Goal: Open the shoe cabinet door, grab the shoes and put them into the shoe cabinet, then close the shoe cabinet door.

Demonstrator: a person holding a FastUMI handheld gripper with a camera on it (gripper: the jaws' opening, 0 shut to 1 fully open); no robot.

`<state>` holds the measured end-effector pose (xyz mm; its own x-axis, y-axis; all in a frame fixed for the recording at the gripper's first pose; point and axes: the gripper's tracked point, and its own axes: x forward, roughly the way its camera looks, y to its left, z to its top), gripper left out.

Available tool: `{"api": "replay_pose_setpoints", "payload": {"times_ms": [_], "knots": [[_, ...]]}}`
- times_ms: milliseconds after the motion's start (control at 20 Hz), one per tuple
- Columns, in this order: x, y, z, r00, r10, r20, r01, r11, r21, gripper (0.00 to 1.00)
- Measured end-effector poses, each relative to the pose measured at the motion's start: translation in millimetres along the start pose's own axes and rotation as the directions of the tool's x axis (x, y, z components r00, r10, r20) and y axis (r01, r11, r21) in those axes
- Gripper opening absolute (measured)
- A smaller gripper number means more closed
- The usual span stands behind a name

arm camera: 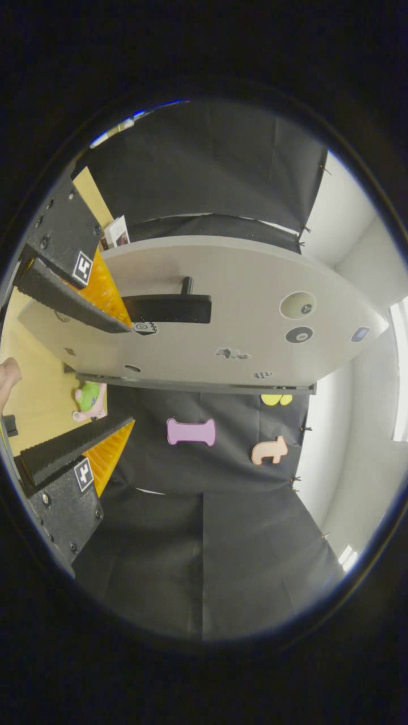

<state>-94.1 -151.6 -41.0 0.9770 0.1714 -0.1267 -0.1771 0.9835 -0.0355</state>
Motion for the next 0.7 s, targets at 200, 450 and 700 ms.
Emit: {"api": "replay_pose_setpoints", "payload": {"times_ms": [200, 450, 700], "knots": [[25.9, 51.2, -3.0, 0.999, 0.052, -0.004, -0.052, 0.998, 0.034, 0.95], [52.7, 137.8, -30.1, 0.975, 0.221, -0.017, -0.220, 0.974, 0.061, 0.99], [45.7, 150.4, -42.1, 0.975, 0.219, -0.047, -0.210, 0.967, 0.144, 1.00]]}}
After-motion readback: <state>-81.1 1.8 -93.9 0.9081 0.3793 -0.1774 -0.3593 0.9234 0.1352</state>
